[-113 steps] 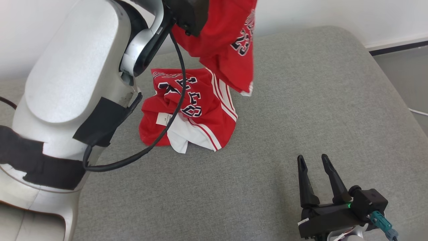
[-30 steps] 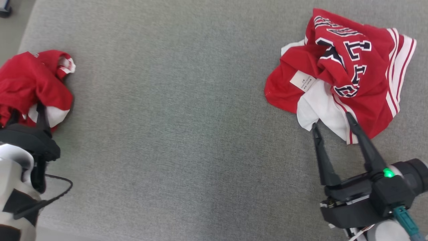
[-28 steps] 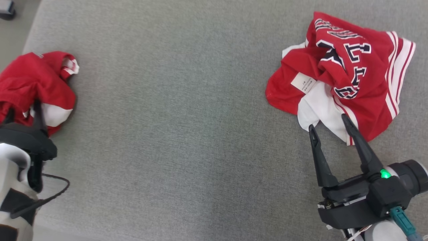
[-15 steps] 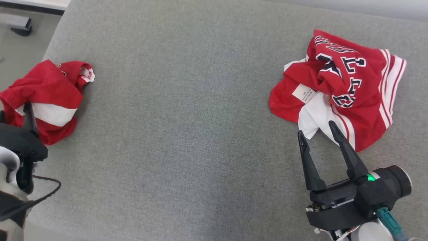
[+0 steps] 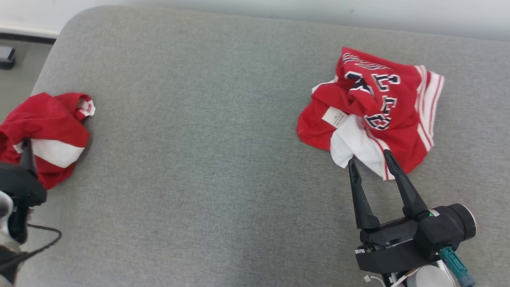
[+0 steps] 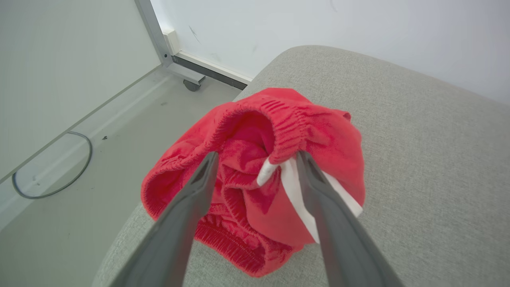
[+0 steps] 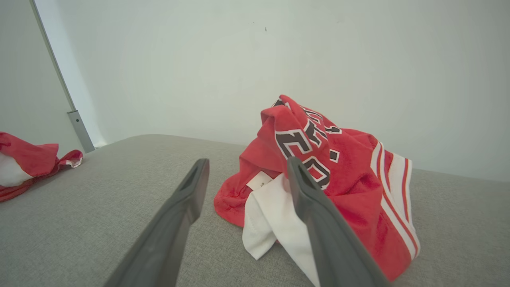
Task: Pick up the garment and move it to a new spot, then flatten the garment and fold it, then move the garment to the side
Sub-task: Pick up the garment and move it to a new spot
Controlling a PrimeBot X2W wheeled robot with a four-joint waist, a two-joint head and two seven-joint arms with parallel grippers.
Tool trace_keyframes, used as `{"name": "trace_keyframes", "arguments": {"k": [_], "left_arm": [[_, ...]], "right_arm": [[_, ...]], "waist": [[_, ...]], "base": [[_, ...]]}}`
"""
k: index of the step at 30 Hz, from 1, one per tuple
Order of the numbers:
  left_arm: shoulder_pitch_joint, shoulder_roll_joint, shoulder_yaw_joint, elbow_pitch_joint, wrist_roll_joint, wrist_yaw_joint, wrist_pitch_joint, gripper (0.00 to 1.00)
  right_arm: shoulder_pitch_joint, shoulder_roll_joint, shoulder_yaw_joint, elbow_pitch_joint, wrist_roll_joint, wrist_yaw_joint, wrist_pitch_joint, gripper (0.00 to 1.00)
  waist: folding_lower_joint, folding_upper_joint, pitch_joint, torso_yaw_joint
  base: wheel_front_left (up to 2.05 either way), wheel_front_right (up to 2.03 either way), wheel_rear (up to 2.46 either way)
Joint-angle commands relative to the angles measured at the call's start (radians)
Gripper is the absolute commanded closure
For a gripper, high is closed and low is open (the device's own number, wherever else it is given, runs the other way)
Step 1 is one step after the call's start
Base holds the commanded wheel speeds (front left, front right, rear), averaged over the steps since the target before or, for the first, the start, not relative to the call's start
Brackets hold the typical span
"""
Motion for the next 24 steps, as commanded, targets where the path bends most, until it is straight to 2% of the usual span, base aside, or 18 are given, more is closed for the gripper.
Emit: {"name": "trace_keyframes", "arguments": {"k": [1,16,24], "left_arm": [[0.011,0.013,0.003,-0.004,-0.008,0.000,0.000,0.00],[0.047,0.057,-0.036,-0.089,0.027,0.013,-0.081,0.00],[0.114,0.074,-0.032,-0.290,0.094,0.072,-0.114,0.00]], "right_arm": [[-0.003,0.009,0.001,0.004,0.006,-0.002,-0.005,0.00],[0.016,0.036,-0.006,0.010,0.037,-0.002,-0.006,0.00],[0.035,0.039,-0.009,0.016,0.058,-0.002,-0.007,0.00]], "waist": [[0.0002,0.0000,-0.017,-0.020],[0.0002,0.0000,-0.091,-0.075],[0.0002,0.0000,-0.149,-0.146]], "base": [[0.00,0.00,0.00],[0.00,0.00,0.00],[0.00,0.00,0.00]]}}
